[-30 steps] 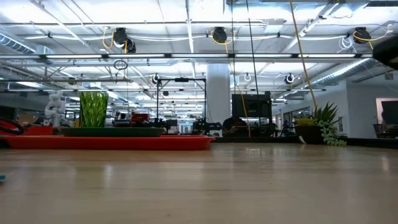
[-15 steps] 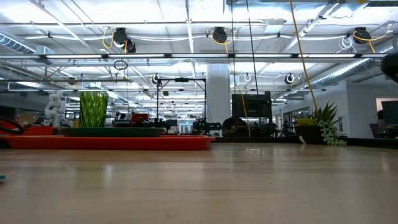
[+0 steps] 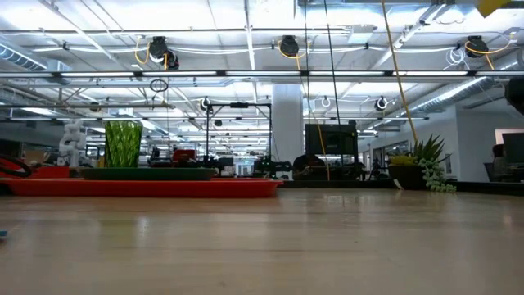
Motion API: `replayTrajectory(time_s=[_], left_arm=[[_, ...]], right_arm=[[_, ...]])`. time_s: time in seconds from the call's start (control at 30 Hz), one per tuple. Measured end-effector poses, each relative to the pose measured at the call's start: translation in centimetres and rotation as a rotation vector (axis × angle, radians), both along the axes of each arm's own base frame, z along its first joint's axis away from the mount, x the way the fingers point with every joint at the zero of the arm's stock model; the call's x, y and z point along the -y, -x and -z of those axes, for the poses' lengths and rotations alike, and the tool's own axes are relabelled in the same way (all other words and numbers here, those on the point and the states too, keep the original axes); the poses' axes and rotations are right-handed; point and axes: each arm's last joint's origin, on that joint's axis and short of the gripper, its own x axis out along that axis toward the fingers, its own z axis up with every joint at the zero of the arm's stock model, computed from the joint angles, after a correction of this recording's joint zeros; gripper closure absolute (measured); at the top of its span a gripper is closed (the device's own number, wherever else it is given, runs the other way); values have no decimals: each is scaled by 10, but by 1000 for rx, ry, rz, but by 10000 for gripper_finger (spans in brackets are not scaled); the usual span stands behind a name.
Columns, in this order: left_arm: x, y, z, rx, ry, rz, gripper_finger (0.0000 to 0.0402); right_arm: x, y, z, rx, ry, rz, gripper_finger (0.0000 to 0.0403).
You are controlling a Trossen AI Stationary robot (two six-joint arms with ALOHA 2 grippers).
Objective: Pick and place plate/cup/fork/spoon on tray
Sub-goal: Put the blue fork on the orange tray to the right side of the green plate
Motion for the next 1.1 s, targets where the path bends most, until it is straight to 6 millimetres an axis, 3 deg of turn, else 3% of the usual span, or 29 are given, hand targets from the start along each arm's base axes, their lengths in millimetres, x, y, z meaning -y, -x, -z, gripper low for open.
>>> replayTrajectory(time_s=[0.63,1.1], left_arm=[[0,0,0,1,2,-1,282],[0,0,0,4,9,-2,282]], right_arm=[[1,2,1,-11,14,-2,342],[8,7,19,21,-10,-25,355]])
